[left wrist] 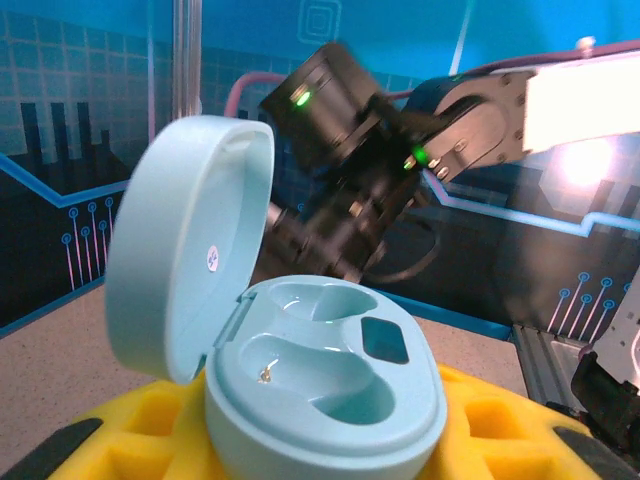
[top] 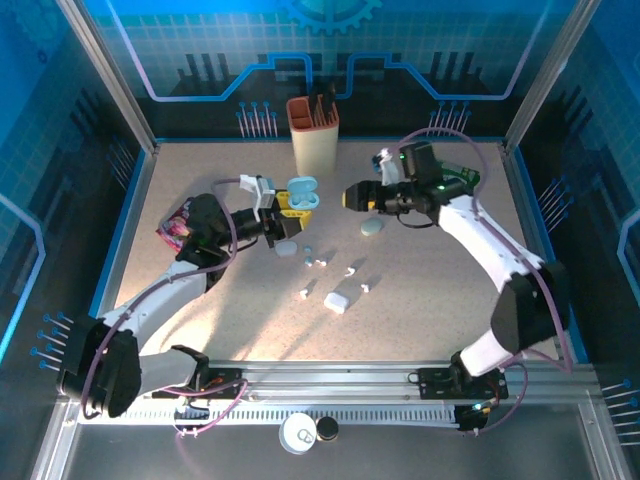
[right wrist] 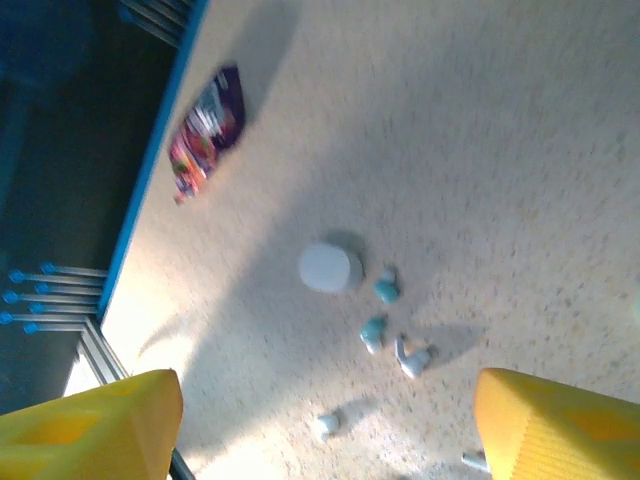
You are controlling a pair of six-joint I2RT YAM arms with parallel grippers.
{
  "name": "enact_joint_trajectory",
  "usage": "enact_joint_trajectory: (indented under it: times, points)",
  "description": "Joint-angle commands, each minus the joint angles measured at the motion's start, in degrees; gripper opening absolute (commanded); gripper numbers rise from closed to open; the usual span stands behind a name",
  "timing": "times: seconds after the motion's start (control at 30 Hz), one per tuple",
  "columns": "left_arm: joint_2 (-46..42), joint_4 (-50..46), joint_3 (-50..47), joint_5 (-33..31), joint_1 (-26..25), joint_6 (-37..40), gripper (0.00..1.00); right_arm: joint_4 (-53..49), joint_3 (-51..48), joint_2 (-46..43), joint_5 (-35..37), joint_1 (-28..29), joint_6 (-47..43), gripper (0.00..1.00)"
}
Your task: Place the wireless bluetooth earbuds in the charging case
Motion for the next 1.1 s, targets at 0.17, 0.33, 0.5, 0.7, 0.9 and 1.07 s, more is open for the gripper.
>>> enact_joint_trajectory:
  times: [0.17,0.33,0.5,0.7,0.9,1.07]
  points:
    - [-2.9,-0.6,-2.0,-0.7,0.6,1.1,0.36,-9.1,12.5,14.8,-2.7,5.8,-4.2,0.65]
    - [-3.6,-1.0,-2.4,-0.8,0.7,0.9,0.36,-13.8,20.9,24.2,-0.5,8.9,-7.6,0.55]
    - [-4.0,-1.9,-2.5,-0.8,0.7,1.2,0.36,-17.2,27.2,31.3,0.9,10.5,-9.3,0.50]
    - [-3.5,-1.5,-2.2,-0.3,0.7,0.9,0.36,-20.2,32.4,37.5,3.2,12.4,-11.8,0.47]
    - [-3.4,-1.4,-2.1,-0.1,0.7,0.6,0.35,-21.9,35.2,41.9,5.2,13.1,-13.3,0.46]
    - [-3.3,-1.3,-2.2,0.0,0.7,0.5,0.36,-22.7,36.5,43.6,5.4,13.6,-14.1,0.44]
